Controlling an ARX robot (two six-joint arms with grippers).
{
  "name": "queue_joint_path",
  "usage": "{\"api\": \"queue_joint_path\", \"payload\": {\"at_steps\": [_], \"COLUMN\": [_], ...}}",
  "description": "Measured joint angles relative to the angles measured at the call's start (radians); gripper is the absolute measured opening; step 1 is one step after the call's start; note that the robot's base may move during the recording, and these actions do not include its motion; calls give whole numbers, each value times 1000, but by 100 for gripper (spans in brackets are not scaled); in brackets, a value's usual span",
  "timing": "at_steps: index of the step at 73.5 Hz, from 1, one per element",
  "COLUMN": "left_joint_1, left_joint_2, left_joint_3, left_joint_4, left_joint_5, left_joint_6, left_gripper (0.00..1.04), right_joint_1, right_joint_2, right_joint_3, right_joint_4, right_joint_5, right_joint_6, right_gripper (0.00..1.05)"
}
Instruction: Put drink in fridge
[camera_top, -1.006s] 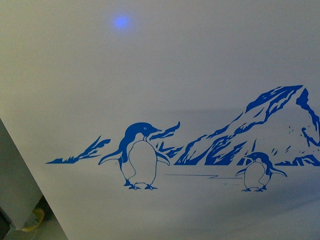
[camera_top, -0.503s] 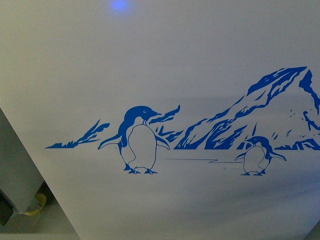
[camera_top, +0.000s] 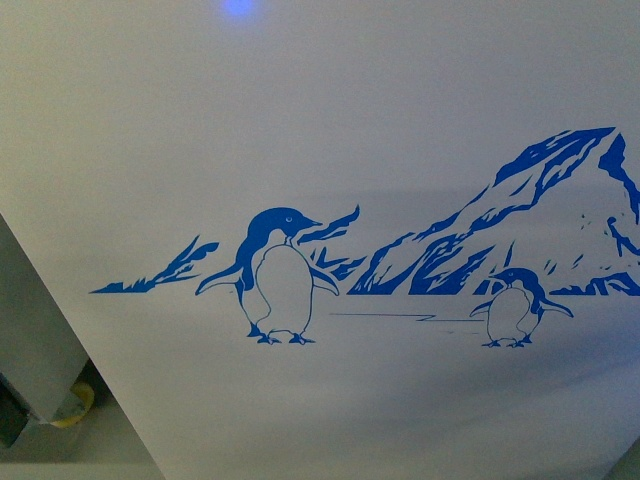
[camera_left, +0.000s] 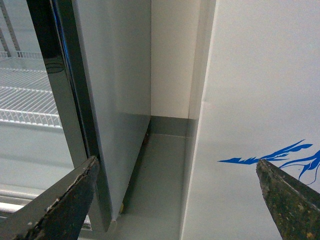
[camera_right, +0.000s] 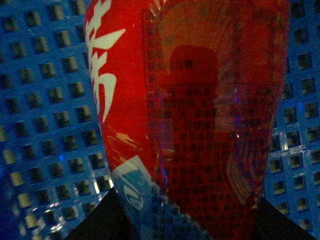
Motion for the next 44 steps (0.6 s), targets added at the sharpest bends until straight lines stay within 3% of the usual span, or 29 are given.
{"api": "queue_joint_path", "payload": {"at_steps": [13,30,44], "left_joint_1": [0,0,0], "left_joint_2": [0,0,0], "left_joint_3": [0,0,0], "left_joint_4": [0,0,0], "left_joint_5": [0,0,0], "left_joint_6": [0,0,0], "left_gripper": [97,97,97], "right_joint_1": [-6,-72,-153], "right_joint_2": [-243,-769,-1330], "right_joint_3": [-187,-481,-645], "right_joint_4": [72,107,-76], "right_joint_5": [-44,-160,-356], "right_joint_6": [10,-49,-30], "right_gripper": [39,39,39]}}
